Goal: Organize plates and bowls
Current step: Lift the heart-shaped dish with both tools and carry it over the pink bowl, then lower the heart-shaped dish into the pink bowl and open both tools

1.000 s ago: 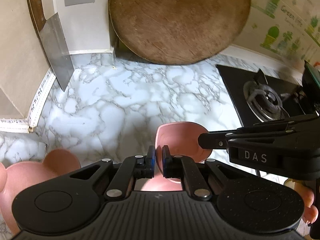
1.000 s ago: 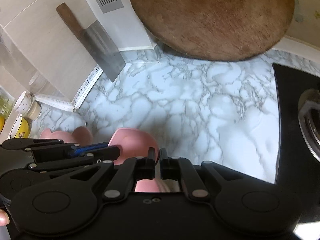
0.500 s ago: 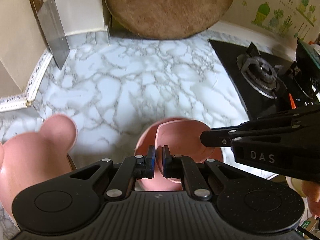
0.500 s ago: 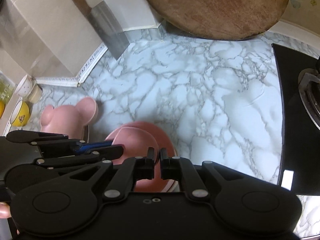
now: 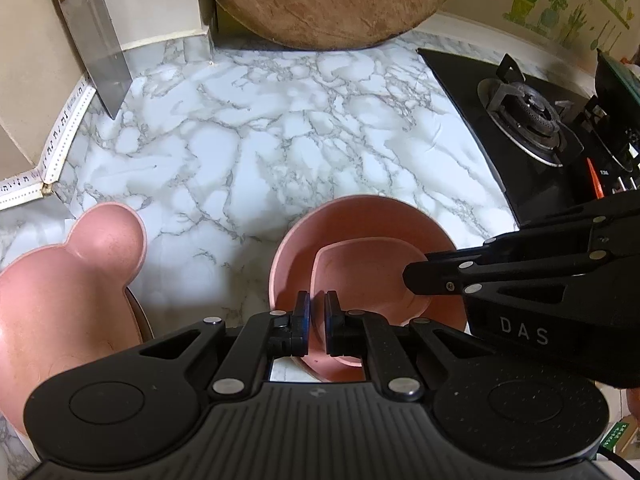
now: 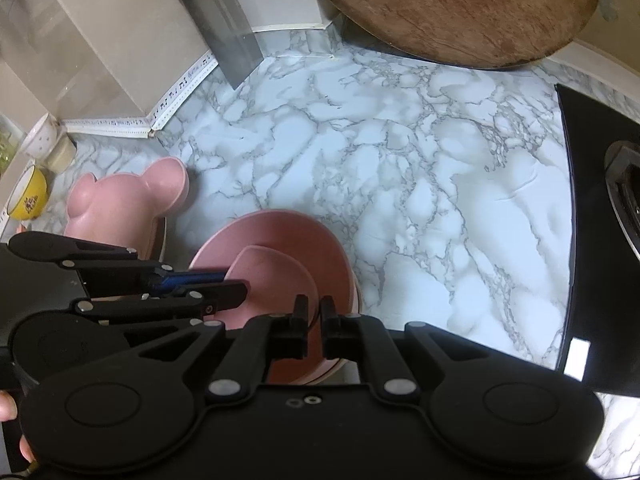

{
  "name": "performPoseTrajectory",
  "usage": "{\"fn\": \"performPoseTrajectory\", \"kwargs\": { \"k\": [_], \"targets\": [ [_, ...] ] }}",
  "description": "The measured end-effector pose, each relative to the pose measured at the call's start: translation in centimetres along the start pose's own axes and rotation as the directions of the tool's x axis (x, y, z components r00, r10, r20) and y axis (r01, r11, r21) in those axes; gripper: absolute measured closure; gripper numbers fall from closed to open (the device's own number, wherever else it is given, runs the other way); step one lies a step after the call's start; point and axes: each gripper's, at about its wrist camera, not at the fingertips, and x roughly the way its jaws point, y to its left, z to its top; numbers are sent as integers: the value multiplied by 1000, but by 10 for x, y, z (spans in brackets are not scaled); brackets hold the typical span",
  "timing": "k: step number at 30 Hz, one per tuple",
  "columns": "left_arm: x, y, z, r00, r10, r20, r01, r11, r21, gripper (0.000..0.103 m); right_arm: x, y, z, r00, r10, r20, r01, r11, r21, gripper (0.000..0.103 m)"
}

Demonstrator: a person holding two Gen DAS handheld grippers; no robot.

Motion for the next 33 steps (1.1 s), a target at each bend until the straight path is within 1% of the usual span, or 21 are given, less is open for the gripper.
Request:
{"fn": "performPoseTrajectory", "kwargs": {
  "k": [3,6,9,14,20,24,31,33],
  "targets": [
    [2,1,0,1000,0,-2,0,1000,4,96,2,1,2,1000,-11,-3,11,1000,-10,96],
    [3,0,0,1000,5,-2,-5,1000,14,96,2,2,4,1000,-18,3,18,1000,-24,92],
    [5,-1,0,1000,5,-7,-5,1000,19,96,3,2,6,1000,-24,4,24,999,-29,90],
    [8,1,1,1000,-11,-14,11,1000,2,96,3,0,8,1000,-7,-7,7,1000,-15,87],
    [7,4,-1,999,-35,-2,35,999,-17,96,-2,-2,8,1000,15,4,-15,1000,-9,82],
    [6,4,-2,999,-35,4,35,999,-16,96,-9,-1,7,999,32,18,-32,999,-11,75],
    [-4,3,-4,999,-37,36,37,999,-18,95,-27,2,4,996,36,78,-33,999,-37,63],
    [-9,3,-5,998,-35,51,36,999,-19,91,-32,1,2,995,44,93,-40,998,-40,62]
  ]
}}
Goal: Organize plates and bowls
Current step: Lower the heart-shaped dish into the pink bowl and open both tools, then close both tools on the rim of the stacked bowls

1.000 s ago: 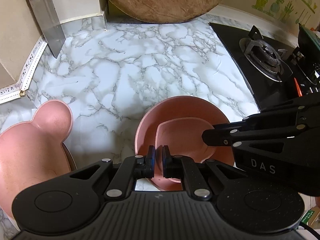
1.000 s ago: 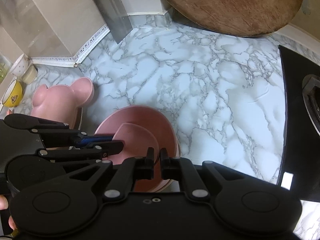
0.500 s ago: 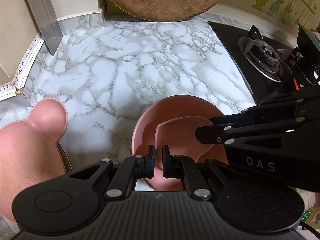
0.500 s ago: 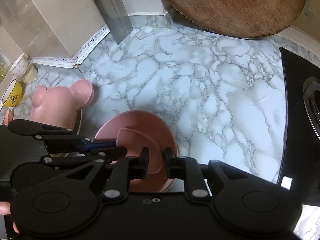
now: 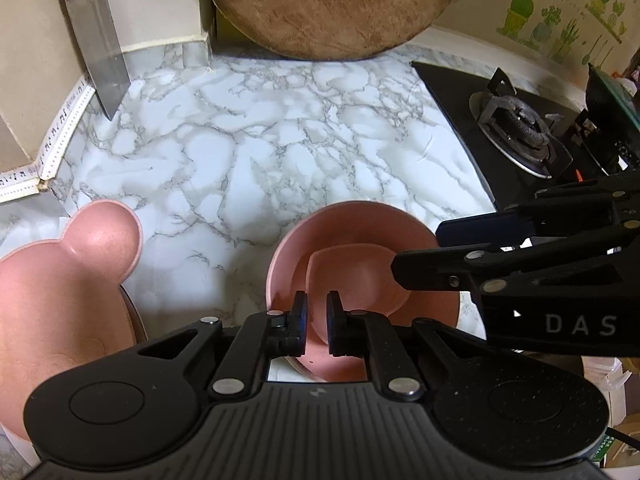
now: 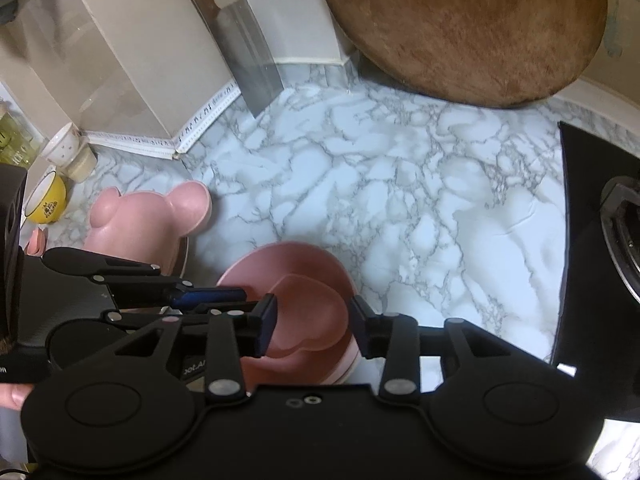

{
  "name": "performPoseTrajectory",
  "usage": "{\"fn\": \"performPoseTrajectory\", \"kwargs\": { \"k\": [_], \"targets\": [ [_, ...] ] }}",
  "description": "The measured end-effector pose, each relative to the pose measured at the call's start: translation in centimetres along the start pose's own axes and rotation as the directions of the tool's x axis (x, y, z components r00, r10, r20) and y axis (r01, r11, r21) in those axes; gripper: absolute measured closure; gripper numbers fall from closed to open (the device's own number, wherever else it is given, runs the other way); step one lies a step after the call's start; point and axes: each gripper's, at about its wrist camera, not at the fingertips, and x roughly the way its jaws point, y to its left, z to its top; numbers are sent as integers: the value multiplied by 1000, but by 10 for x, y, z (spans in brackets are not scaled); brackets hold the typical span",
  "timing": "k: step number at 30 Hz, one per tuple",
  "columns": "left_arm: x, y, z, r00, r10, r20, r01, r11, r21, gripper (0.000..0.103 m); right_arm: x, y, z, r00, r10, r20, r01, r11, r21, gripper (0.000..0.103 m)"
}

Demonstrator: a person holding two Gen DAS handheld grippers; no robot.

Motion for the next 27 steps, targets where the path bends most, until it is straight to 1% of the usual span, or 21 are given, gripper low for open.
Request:
{"fn": "performPoseTrajectory", "kwargs": {
  "k": [4,8,10,14,15,17,18,19,21,23,26,27],
  "targets": [
    [-10,-1,-2,999,-4,32,4,1000,-6,74,-12,0,-4,999,7,35,-7,1000,-6,55],
    [-21,-2,-5,998,-1,61,2,1000,-8,73,-26,3,-9,997,9,78,-7,1000,-21,47],
    [-28,-2,-6,997,-2,82,3,1000,-9,72,-32,3,-11,995,19,100,-16,1000,-27,39],
    [-42,-1,-9,993,0,120,2,1000,-16,71,-43,5,-16,991,27,133,-22,999,-36,35],
    [-46,-2,-10,991,7,132,-5,1000,-13,68,-45,5,-17,989,29,142,-24,999,-35,32],
    [-53,-2,-13,988,10,155,-8,1000,-12,50,-51,5,-21,987,36,158,-31,999,-38,28],
    [-57,-3,-15,985,11,171,-10,1000,-9,47,-53,5,-22,985,37,166,-31,999,-41,26],
    [-60,-4,-16,983,19,184,-18,1000,-4,44,-55,7,-24,984,36,174,-29,999,-44,24],
    [-66,-6,-20,978,31,207,-34,999,7,43,-59,7,-27,981,35,191,-26,998,-51,21],
    [-71,-6,-23,975,30,219,-31,1000,2,41,-62,8,-30,978,38,205,-27,998,-54,18],
    [-76,-5,-28,971,28,238,-26,1000,-11,33,-66,10,-35,971,42,234,-29,998,-59,9],
    [-78,-5,-29,969,29,246,-27,1000,-12,32,-67,11,-37,968,39,247,-25,998,-62,5]
  ]
}}
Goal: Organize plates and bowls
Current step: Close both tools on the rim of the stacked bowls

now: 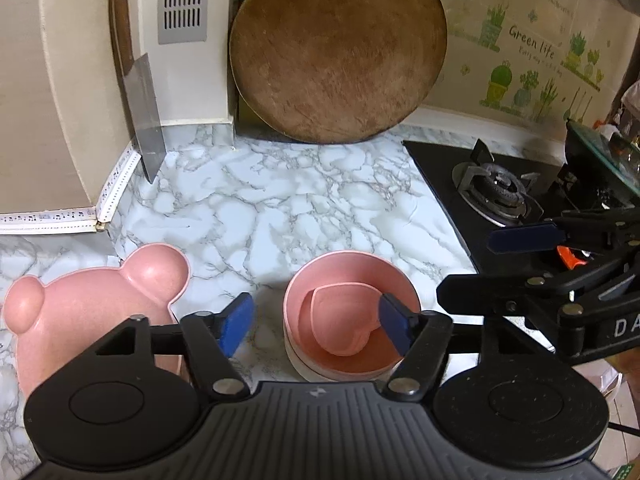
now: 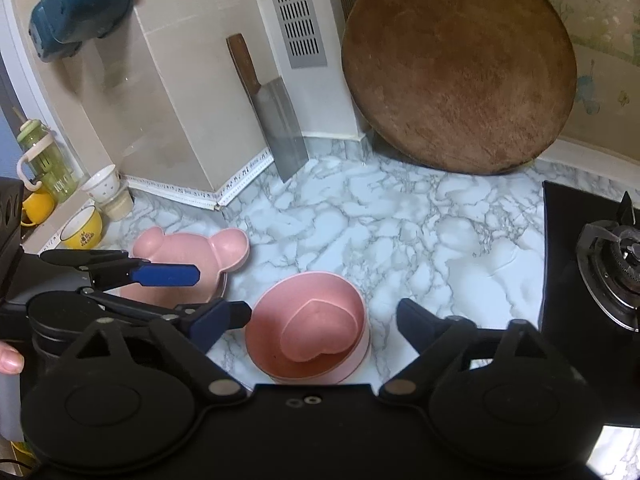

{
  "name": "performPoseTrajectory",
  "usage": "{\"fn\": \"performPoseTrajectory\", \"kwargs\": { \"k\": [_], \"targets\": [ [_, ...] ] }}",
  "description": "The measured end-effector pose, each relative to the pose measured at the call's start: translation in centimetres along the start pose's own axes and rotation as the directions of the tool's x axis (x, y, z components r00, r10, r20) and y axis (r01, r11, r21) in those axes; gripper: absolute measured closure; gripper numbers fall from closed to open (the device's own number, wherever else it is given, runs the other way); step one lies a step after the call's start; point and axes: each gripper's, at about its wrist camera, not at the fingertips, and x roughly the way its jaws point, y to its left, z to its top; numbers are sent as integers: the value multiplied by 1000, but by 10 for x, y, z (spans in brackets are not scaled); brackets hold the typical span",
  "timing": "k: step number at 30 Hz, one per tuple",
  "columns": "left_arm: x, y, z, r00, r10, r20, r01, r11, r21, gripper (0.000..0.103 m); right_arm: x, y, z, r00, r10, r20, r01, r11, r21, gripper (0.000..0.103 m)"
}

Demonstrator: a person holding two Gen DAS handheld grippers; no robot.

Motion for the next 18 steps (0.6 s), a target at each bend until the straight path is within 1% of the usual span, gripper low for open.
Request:
{"fn": "performPoseTrajectory", "kwargs": {
  "k": [1,4,8,10,18],
  "targets": [
    [-2,0,-1,1000,-1,6,1,1000,0,31,-1,1,-1,1000,-2,10,2,1000,-4,3],
    [-6,0,-4,1000,-3,24,3,1000,-2,28,-4,2,-4,1000,-5,27,5,1000,-6,1],
    [-9,1,-9,999,7,37,-6,1000,-8,27,-4,0,-9,999,-2,33,2,1000,17,0],
    [-9,2,-12,999,5,39,-5,1000,-23,27,-4,-1,-12,999,-13,36,12,1000,29,0],
    [2,9,-22,999,-3,39,6,998,-69,26,13,-11,-27,997,-74,1,74,995,67,0]
  ]
}}
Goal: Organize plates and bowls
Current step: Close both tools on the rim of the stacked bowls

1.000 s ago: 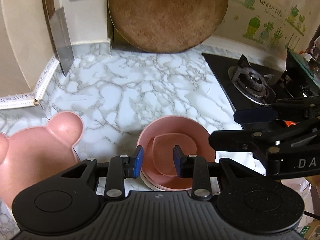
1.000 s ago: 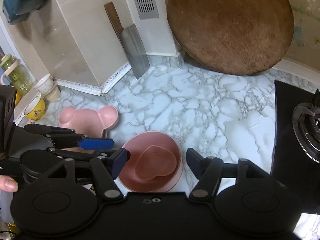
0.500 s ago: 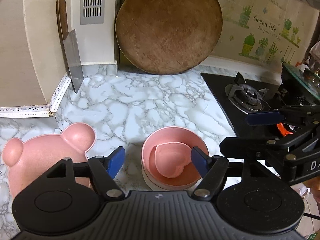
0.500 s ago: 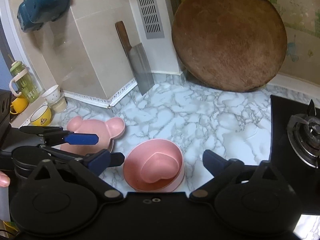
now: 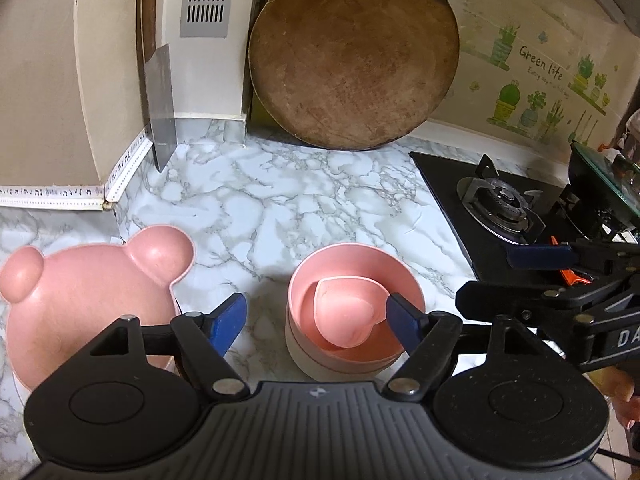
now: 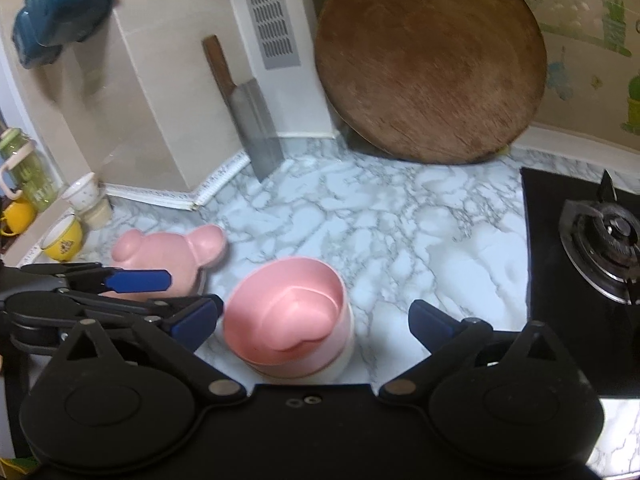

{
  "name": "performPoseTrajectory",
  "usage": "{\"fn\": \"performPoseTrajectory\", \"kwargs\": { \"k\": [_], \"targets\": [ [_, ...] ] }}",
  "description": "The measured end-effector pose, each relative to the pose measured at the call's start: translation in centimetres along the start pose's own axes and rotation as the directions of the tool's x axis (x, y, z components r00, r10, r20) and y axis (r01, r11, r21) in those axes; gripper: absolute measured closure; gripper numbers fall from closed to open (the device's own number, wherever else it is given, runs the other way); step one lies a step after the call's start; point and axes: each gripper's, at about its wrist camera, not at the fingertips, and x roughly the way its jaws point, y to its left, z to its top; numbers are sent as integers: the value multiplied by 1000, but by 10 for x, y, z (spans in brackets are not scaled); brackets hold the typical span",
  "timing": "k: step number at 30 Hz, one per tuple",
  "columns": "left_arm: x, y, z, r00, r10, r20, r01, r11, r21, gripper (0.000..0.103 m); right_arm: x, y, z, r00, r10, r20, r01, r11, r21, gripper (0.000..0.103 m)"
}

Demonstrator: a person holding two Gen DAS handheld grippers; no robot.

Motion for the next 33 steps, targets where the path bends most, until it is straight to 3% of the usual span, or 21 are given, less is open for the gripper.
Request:
{"fn": "performPoseTrajectory", "kwargs": {
  "k": [8,14,18,25,33],
  "targets": [
    [25,14,-6,999,-23,-40,20,995,-96,26,26,-26,-4,997,-10,-81,19,994,112,2],
    [52,29,-7,994,-15,-105,-6,980,-198,27,53,-37,-4,988,17,-152,14,980,200,6],
    [68,37,-9,988,-44,-146,2,961,-277,27,70,-39,-5,981,32,-191,18,967,253,12],
    [83,37,-14,982,-43,-184,-17,949,-316,28,90,-43,-6,970,36,-240,39,953,300,26],
    [94,42,-15,977,-53,-208,-29,929,-369,47,101,-39,-3,966,48,-254,36,949,314,45]
  ]
}}
